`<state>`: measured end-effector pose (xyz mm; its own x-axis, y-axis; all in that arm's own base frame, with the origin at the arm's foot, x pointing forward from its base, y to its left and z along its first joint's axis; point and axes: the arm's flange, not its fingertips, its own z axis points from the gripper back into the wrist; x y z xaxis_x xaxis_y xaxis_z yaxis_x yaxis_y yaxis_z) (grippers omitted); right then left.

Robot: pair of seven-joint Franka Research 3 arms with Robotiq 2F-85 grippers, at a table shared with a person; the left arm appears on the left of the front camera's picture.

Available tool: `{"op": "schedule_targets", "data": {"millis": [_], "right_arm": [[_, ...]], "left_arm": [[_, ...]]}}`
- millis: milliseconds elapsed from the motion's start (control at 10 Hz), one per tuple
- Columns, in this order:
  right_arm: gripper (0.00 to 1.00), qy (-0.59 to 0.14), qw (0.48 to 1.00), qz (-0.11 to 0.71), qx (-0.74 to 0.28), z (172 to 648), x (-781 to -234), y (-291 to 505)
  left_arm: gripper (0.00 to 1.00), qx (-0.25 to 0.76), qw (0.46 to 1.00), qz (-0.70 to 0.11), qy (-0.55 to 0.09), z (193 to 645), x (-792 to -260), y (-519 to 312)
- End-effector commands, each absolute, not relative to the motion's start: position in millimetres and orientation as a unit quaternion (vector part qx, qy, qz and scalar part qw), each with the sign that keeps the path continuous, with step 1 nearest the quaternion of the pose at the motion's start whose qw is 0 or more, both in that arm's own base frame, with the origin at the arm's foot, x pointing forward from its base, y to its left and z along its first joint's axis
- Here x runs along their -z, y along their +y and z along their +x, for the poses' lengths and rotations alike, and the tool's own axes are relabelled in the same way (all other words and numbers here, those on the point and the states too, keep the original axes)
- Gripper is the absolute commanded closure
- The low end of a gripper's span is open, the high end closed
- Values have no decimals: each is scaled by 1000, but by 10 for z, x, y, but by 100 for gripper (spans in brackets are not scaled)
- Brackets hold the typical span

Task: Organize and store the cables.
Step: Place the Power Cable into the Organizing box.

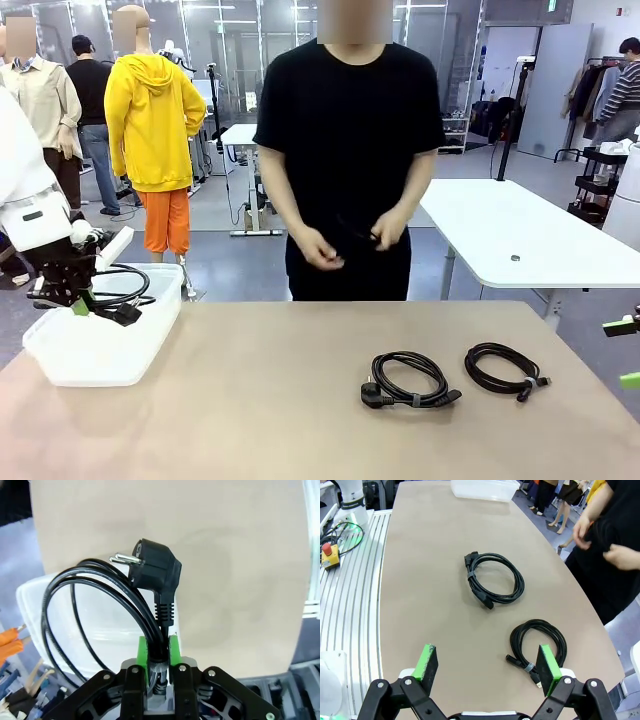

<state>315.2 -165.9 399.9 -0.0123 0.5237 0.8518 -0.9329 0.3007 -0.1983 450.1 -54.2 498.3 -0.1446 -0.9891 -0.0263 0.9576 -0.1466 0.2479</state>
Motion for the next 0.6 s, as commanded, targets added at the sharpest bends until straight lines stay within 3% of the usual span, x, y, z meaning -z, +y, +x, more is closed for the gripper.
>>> {"op": "schedule_targets", "data": {"millis": [0,200,500], "right_arm": [[0,-452,671,230,-541,3139,-4038,-1636],[0,-452,671,230,-541,3139,-4038,-1636],[0,-452,671,230,-541,3139,-4038,-1636]], "left_arm": [[81,754,644,93,-91,4826,-4910,-456],[81,734,667,99,-86,5111,-4749,-302],[81,747,658,45,-78,5530,-4410,-139]]}}
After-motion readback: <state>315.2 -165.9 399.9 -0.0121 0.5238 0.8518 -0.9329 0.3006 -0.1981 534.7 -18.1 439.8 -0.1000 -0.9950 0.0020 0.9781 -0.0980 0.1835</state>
